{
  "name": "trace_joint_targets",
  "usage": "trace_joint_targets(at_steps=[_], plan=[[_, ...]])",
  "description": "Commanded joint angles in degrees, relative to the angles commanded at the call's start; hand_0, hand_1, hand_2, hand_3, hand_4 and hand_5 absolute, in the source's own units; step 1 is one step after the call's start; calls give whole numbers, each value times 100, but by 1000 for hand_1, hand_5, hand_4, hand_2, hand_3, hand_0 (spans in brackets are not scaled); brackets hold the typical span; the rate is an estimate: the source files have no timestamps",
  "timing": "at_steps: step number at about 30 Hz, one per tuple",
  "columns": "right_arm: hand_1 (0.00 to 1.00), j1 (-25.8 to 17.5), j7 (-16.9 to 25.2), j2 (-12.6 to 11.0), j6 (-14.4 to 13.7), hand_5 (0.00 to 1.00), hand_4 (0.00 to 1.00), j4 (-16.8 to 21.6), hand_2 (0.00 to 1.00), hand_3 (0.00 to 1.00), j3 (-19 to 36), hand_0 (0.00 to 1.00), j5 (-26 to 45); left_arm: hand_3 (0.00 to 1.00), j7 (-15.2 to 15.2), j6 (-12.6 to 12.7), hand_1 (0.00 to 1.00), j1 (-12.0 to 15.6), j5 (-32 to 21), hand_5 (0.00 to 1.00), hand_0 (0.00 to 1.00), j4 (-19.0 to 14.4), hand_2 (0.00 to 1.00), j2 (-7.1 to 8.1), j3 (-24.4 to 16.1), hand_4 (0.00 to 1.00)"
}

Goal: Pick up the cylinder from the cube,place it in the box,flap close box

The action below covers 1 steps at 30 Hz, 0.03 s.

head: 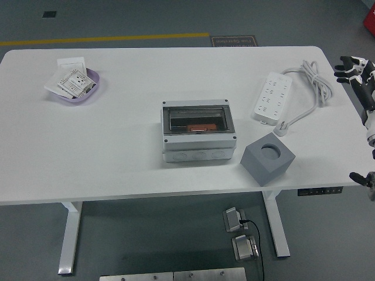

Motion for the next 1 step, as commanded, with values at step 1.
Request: trace_joint_targets(at_steps=[1], plan=[[598,-5,0,-2,-1,780,973,2,626,681,9,623,-1,595,0,0,640,-1,-9,184,609,1,592,-3,6,630]])
